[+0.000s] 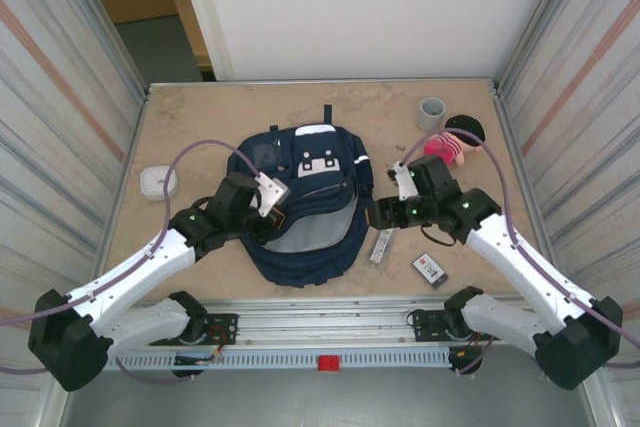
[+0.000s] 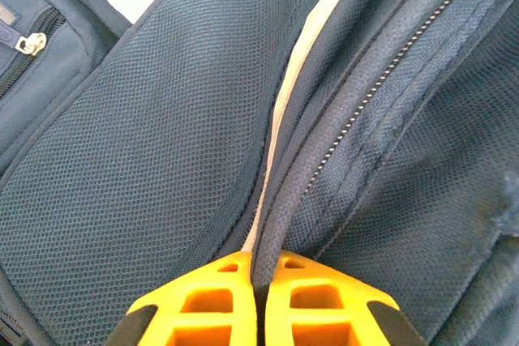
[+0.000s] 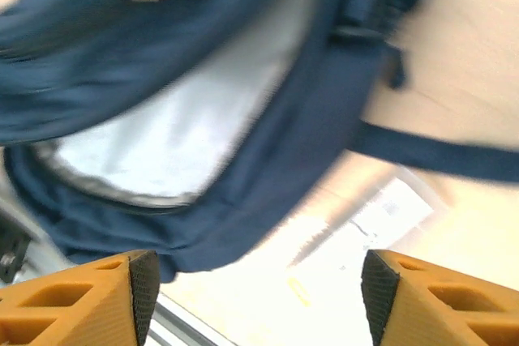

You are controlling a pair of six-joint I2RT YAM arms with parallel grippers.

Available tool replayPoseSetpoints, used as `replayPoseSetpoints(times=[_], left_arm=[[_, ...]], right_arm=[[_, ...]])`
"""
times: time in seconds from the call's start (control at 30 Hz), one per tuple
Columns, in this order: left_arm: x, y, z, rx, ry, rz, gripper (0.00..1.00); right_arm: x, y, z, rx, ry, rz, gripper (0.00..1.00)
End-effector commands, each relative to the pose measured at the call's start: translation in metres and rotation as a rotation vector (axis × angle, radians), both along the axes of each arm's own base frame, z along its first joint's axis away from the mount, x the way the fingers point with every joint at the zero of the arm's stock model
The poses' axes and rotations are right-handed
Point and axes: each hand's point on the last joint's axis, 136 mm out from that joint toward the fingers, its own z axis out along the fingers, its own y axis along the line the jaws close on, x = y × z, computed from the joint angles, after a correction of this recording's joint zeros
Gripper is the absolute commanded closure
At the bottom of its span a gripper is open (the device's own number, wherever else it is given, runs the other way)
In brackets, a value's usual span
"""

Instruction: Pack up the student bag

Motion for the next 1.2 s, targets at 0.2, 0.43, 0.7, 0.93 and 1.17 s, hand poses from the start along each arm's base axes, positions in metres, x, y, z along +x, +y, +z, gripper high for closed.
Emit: replayPoseSetpoints(times=[0.2, 0.43, 0.7, 0.93, 1.17], left_arm=[[0.004, 0.009, 0.008, -0.021, -0.025, 0.079, 0.97], [0.003, 0.011, 0.005, -0.008, -0.022, 0.081, 0.98], [0.002, 0.014, 0.002, -0.006, -0.022, 0.097, 0.98], [0.001, 0.017, 0.001, -0.006, -0.03, 0.101, 0.98], [0.003, 0.023, 0.001, 0.001, -0.042, 0.124, 0.98]], right_arm=[[-0.027, -0.086, -0.079, -0.262, 0.442, -0.331, 0.23], [-0.034, -0.11, -0.1, -0.428, 0.537, -0.389, 0.15], [-0.048, -0.091, -0.112, -0.451, 0.634, -0.366, 0.17], [-0.052, -0.076, -0.126, -0.347, 0.628, -0.468, 0.2], [-0.051, -0.071, -0.144, -0.257, 0.603, -0.517, 0.21]])
